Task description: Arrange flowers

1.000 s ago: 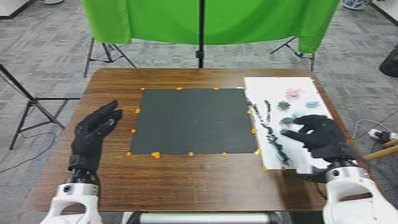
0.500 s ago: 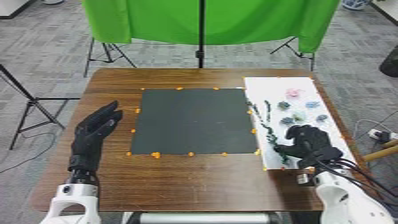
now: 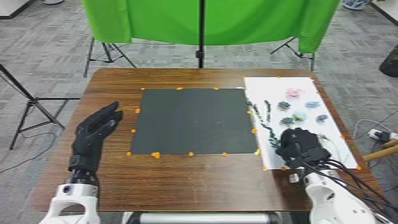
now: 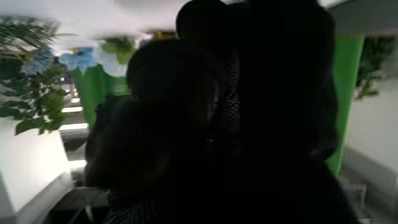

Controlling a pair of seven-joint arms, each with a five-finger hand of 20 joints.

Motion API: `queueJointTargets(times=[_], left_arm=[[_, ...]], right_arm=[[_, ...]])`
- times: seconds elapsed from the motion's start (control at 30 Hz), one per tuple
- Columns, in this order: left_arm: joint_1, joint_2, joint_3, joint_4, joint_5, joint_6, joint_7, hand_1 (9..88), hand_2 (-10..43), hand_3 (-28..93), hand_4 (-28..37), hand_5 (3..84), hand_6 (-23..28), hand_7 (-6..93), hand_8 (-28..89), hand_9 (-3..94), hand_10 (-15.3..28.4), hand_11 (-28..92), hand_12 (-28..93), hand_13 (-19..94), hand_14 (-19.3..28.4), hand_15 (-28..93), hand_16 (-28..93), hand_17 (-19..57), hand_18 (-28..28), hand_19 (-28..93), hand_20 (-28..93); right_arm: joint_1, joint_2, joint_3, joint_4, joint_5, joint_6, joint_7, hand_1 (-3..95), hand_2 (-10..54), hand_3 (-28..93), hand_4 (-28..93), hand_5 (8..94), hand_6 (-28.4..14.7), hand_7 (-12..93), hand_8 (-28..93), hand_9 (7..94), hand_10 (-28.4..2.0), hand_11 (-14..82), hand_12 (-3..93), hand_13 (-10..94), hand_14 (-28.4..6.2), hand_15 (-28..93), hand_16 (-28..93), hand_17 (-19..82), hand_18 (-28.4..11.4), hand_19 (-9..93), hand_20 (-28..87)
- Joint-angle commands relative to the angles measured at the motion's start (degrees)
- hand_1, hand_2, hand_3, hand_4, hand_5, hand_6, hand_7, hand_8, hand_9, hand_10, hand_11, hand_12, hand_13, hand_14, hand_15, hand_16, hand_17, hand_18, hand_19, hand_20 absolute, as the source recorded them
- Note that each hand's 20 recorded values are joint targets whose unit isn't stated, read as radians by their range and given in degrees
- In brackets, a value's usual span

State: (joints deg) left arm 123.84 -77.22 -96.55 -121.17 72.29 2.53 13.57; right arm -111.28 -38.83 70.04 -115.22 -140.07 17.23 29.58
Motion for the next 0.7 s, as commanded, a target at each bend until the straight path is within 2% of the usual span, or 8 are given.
queueJointTargets(times=[0.03,0.17,0.3,0.37,0.5,0.63,0.7], left_arm=[[0.76,-0.23,0.01,0.08,-0.11,-0.79,-0.47,35.5,-9.5,59,-15.4,44.5,3.2,11.5,-6,44.1,11.8,16,13,31,15.5,18,3,1.4,13.8,7,20],[0.81,0.04,0.1,0.19,-0.83,-0.67,-0.49,35.5,-9.5,59,-15.5,44.6,3.3,11.4,-6,44.0,11.8,15,13,31,15.6,18,3,1.4,13.8,7,20],[0.79,0.43,-0.08,0.48,-0.65,-1.37,-0.49,35.5,-9.5,59,-15.5,44.7,3.5,11.0,-6,43.9,11.8,16,13,31,15.6,18,3,1.4,13.8,7,20],[0.85,0.98,-0.32,1.08,-0.96,-1.35,-0.51,35.6,-9.5,59,-15.5,44.6,3.5,11.1,-6,43.8,11.8,15,13,31,15.5,18,3,1.4,13.8,7,20],[1.33,1.79,-0.78,2.24,-2.37,1.23,-0.55,33.7,-9.0,61,-16.0,44.7,3.7,11.2,-6,43.6,12.0,15,13,31,15.7,18,2,1.5,13.9,7,20],[1.81,1.95,-1.43,3.11,-2.55,3.1,-0.55,32.6,-7.8,61,-17.6,44.9,3.9,11.1,-6,43.6,12.2,15,13,31,15.6,17,2,1.6,13.9,6,20],[1.95,2.44,-1.4,3.72,-2.81,3.8,-0.51,32.1,-7.9,62,-18.2,45.0,3.9,11.1,-6,43.6,12.3,16,13,31,15.6,17,2,1.6,13.8,6,20]], right_arm=[[-1.96,-4.11,2.36,-2.93,1.81,3.82,1.45,89.0,-9.5,-28,42,80.6,1.1,29,19,91.0,-9.1,22.6,40.7,93,-1.9,52,32,67,-8.9,93,46],[0.61,-7.33,1.74,-7.02,7.31,7.52,2.25,88.9,-9.5,-28,44,80.8,0.9,29,19,91.0,-9.4,24.9,39.5,94,-1.8,52,32,67,-8.8,93,48],[6.78,-9.93,-3.09,-9.26,11.37,8.14,1.35,89.0,-9.5,-28,46,80.9,0.7,30,19,90.9,-9.7,26.3,38.7,94,-1.7,53,31,67,-8.8,93,48],[11.41,-11.6,-7.08,-8.36,13.07,8.35,1.27,89.0,-9.5,-28,46,80.9,0.5,30,19,90.8,-9.7,26.7,38.4,94,-1.7,53,31,68,-8.8,93,49],[21.35,-15.36,-15.71,-3.89,16.98,8.28,0.19,89.2,-9.5,-28,46,80.9,0.4,30,19,90.7,-9.7,27.2,38.1,94,-1.6,54,31,68,-8.6,93,49],[30.0,-19.65,-23.15,1.89,19.51,8.32,0.07,89.4,-9.5,-28,47,80.9,0.4,30,19,90.6,-9.9,28.0,38.0,94,-1.6,54,31,68,-8.5,93,50],[34.26,-21.57,-26.9,5.14,20.11,9.59,0.37,89.5,-9.5,-28,47,80.9,0.4,30,19,90.5,-9.8,28.6,37.9,94,-1.8,54,31,68,-8.4,93,50]])
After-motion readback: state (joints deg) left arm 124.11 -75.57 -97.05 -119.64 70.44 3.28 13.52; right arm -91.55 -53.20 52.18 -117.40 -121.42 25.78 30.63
